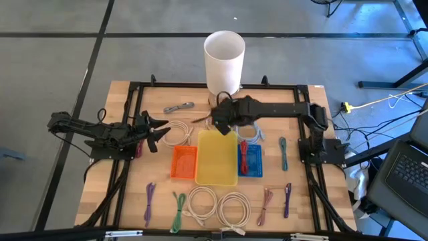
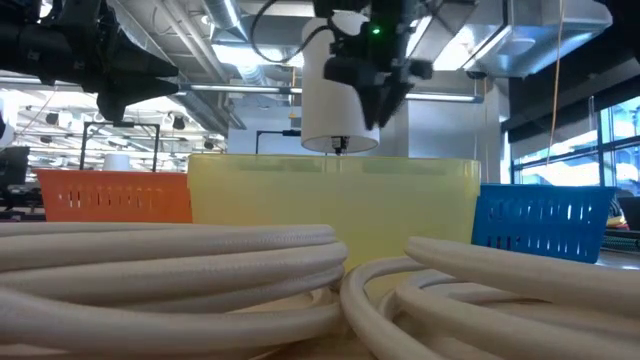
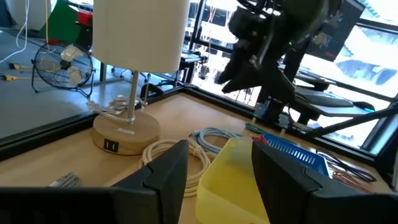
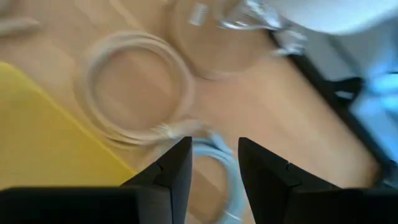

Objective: Pick & Place USB Port
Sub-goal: Put the brown HDMI cable into the yellow bin

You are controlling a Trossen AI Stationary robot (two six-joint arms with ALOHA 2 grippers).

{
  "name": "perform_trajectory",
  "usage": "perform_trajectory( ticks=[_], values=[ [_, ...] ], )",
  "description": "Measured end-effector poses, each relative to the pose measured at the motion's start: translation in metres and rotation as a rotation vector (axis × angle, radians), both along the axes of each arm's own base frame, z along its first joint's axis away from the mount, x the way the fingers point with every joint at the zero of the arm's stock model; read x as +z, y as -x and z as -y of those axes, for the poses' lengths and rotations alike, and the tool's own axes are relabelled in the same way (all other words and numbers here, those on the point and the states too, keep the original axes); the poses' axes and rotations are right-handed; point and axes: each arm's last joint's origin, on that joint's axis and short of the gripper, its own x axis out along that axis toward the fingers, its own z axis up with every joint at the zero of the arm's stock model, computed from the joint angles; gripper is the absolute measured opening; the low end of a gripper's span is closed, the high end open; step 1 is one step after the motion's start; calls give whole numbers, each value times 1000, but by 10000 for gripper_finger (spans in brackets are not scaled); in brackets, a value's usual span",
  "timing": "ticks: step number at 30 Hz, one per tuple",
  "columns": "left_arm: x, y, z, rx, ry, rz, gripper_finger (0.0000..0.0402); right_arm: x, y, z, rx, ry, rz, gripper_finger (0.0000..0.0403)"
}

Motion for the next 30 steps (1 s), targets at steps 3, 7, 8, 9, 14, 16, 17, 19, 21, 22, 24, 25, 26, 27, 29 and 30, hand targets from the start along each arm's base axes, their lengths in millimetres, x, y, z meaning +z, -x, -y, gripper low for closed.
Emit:
perform_trajectory(
  ticks=[3,7,8,9,14,16,17,19,21,22,24,25,26,27,29,30],
  values=[
    [0,0,0,-4,0,0,171,0,-7,13,4,-93,81,133],
    [0,0,1,-25,1,-2,171,-3,-9,21,-20,-136,130,133],
    [0,0,1,-27,0,-3,171,-5,-9,22,-33,-142,129,133],
    [0,0,1,-28,0,-5,171,-8,-8,23,-42,-144,127,133],
    [-1,0,1,-27,-2,-14,171,-36,-4,22,-67,-155,85,133],
    [-1,0,1,-27,-2,-14,171,-50,-2,23,-70,-156,84,133],
    [-1,0,1,-27,-2,-14,171,-57,-1,23,-75,-161,77,133],
    [-1,0,1,-27,-2,-14,171,-70,1,25,-88,-188,89,133],
    [-1,0,1,-27,-1,-14,171,-83,2,28,-98,-215,117,133],
    [-1,0,1,-27,-1,-14,171,-90,4,30,-101,-228,126,133],
    [-1,0,1,-27,0,-14,171,-102,6,34,-105,-250,151,133],
    [-1,0,1,-27,0,-13,171,-107,7,36,-108,-254,162,133],
    [-1,0,1,-27,0,-13,171,-112,9,38,-113,-256,166,133],
    [-1,0,1,-27,1,-13,171,-117,12,40,-119,-259,165,133],
    [-1,0,1,-27,0,-13,171,-125,16,42,-127,-261,160,133],
    [-1,0,1,-27,0,-14,171,-128,17,44,-130,-261,169,133]
  ],
)
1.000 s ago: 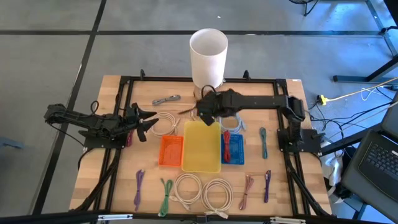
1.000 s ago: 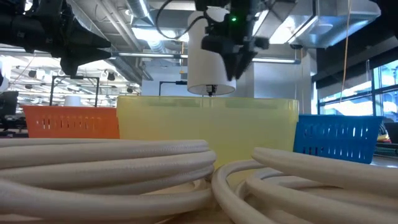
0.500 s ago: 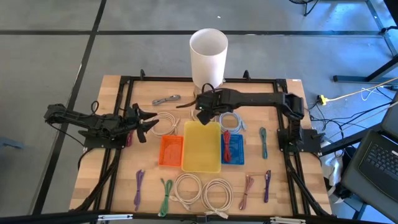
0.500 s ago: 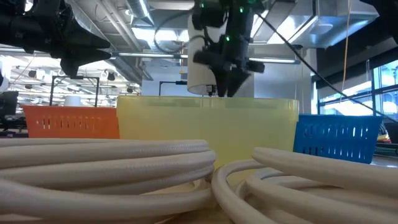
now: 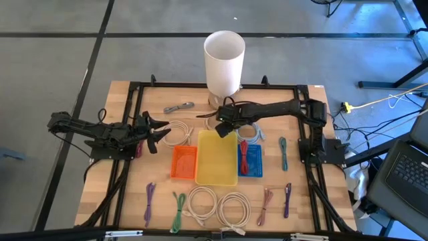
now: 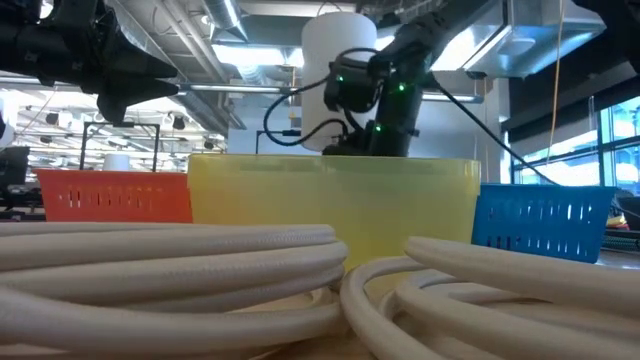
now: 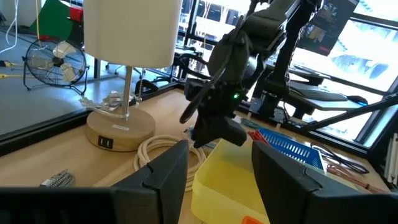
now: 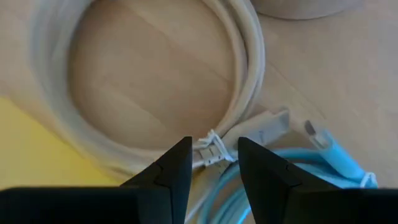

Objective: Pick & Place USB Port
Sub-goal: Put the brown HDMI cable into the yellow bin

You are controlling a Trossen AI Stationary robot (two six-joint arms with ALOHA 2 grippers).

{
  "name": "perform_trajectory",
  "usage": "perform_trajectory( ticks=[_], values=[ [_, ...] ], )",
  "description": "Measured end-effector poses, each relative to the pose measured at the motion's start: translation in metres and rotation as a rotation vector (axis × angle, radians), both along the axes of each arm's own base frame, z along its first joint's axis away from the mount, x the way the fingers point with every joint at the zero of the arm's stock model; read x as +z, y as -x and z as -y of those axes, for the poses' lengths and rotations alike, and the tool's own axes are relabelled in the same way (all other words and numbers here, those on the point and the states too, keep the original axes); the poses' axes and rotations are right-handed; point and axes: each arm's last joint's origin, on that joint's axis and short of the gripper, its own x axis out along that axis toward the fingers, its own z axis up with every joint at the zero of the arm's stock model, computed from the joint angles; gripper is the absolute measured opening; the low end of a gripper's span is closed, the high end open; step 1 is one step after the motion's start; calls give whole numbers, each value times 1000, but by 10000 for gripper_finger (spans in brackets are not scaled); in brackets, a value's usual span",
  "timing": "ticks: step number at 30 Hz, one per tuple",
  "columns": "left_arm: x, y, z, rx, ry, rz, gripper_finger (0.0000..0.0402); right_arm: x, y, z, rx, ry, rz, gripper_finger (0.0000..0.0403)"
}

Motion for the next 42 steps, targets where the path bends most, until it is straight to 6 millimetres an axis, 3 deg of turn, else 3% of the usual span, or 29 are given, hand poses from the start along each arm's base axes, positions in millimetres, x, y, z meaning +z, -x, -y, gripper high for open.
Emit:
perform_trajectory(
  ticks=[7,14,25,37,42],
  values=[
    [0,0,0,0,0,0,171,-9,4,3,-14,3,37,133],
    [0,0,0,0,-1,0,171,-10,-7,1,7,-57,180,133],
    [0,0,0,0,0,0,171,-12,-3,0,38,-68,122,135],
    [0,0,0,0,-1,0,171,-12,-4,0,26,-90,137,234],
    [0,0,0,0,-1,0,171,-12,-4,0,25,-91,141,230]
  ],
)
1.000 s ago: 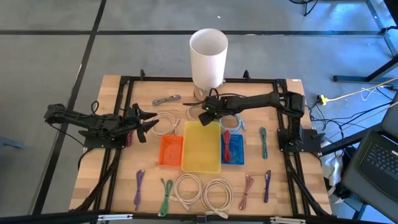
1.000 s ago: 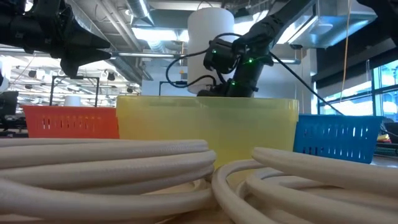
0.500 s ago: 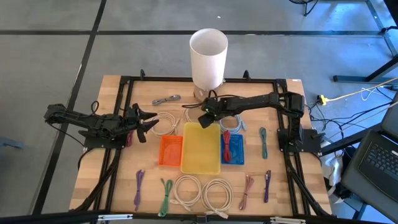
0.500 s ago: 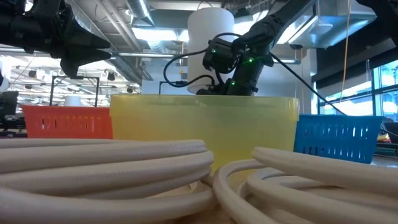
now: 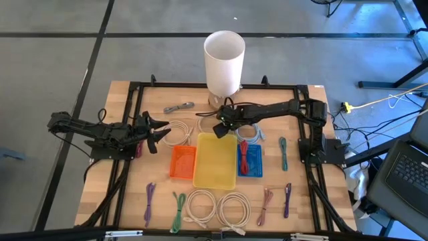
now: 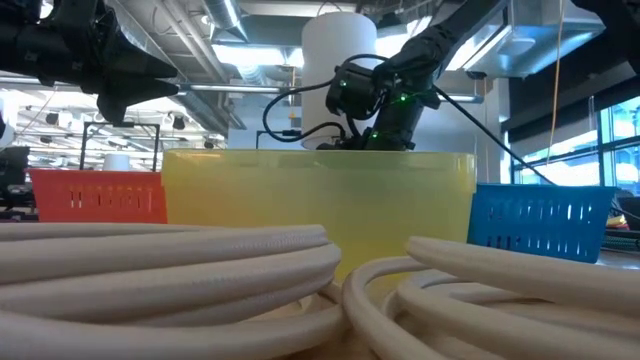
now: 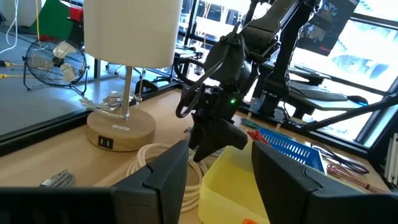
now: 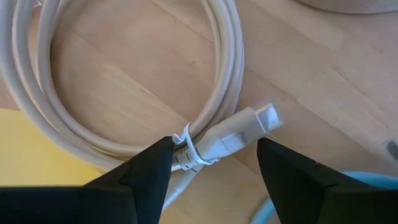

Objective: Pick & Place USB Port
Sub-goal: Put the brown HDMI cable into the yellow bin, then put the large brown charger cable into the yellow bin

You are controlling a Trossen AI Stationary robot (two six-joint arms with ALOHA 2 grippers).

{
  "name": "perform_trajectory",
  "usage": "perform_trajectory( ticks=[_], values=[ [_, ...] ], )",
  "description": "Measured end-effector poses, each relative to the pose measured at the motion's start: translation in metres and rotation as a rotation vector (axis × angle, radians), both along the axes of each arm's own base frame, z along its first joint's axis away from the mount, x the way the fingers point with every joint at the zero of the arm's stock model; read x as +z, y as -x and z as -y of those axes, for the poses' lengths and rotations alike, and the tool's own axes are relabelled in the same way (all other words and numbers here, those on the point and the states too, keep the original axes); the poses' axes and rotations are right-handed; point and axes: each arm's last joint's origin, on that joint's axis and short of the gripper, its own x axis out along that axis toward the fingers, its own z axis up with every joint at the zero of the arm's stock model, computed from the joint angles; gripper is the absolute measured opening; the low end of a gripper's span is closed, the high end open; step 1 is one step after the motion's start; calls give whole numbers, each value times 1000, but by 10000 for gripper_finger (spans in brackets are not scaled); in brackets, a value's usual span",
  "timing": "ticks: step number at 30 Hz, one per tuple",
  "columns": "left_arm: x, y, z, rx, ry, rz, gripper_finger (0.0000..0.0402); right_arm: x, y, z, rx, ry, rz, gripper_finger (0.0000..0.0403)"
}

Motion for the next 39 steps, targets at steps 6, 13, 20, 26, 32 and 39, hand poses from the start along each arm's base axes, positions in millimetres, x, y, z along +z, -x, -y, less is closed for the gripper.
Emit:
perform_trajectory(
  ticks=[6,13,20,26,32,39],
  values=[
    [0,0,0,0,1,0,171,0,-1,0,-20,-9,10,138],
    [0,0,0,0,0,0,171,3,-1,1,-8,19,17,11],
    [0,0,0,0,0,1,171,3,-3,2,-11,84,18,2],
    [0,0,0,0,0,0,171,14,-11,4,19,117,27,1],
    [0,0,0,-1,0,0,171,39,-23,-3,49,177,15,1],
    [0,0,0,-1,1,0,171,50,-22,-6,15,151,-37,13]
  ],
)
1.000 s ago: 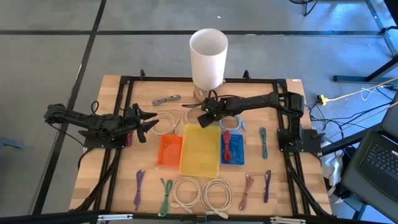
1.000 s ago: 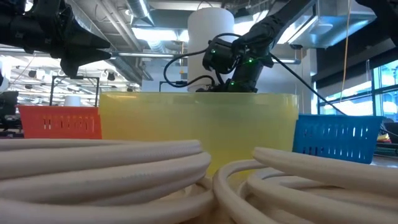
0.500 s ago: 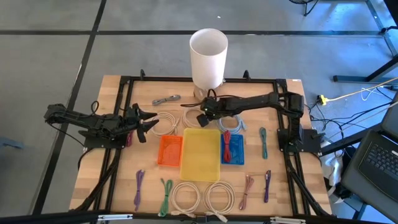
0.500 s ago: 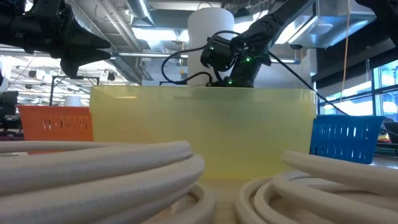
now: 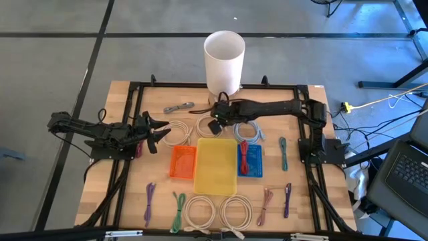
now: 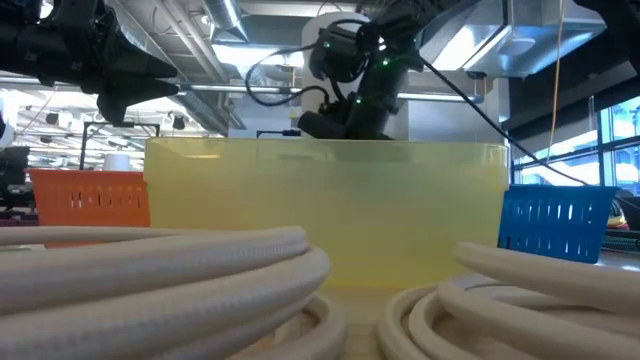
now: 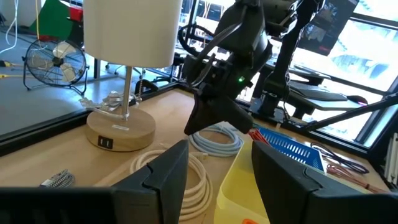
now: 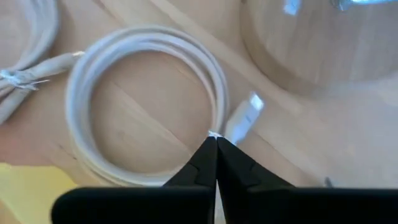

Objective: Pick & Place USB Port
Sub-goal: Put the large brown charger cable into the yellow bin

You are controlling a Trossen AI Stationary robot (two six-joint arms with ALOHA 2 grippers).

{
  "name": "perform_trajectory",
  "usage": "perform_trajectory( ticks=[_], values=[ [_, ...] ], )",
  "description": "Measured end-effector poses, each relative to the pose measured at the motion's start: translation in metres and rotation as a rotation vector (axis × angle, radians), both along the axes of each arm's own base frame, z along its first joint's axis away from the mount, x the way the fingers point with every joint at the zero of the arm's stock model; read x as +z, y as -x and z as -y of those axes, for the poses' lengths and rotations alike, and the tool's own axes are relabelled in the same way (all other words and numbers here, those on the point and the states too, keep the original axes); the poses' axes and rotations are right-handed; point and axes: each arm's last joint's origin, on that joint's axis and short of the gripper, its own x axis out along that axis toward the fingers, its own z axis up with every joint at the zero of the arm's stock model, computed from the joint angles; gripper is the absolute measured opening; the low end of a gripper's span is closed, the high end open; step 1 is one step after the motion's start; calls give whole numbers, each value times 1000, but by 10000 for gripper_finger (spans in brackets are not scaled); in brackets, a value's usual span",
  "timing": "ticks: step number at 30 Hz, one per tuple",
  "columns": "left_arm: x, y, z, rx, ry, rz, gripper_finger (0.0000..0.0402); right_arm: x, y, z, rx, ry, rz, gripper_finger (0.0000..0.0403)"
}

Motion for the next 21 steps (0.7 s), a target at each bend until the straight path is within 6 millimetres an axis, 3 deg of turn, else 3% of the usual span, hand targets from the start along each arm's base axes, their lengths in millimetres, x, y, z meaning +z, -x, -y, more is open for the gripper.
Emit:
perform_trajectory(
  ticks=[4,14,21],
  values=[
    [0,0,0,-13,1,0,171,-2,4,0,-78,-63,-15,54],
    [0,0,1,-19,1,0,171,-10,-1,0,-120,-129,21,206],
    [0,0,1,-37,2,1,171,-34,-6,1,-153,-145,-23,236]
  ],
)
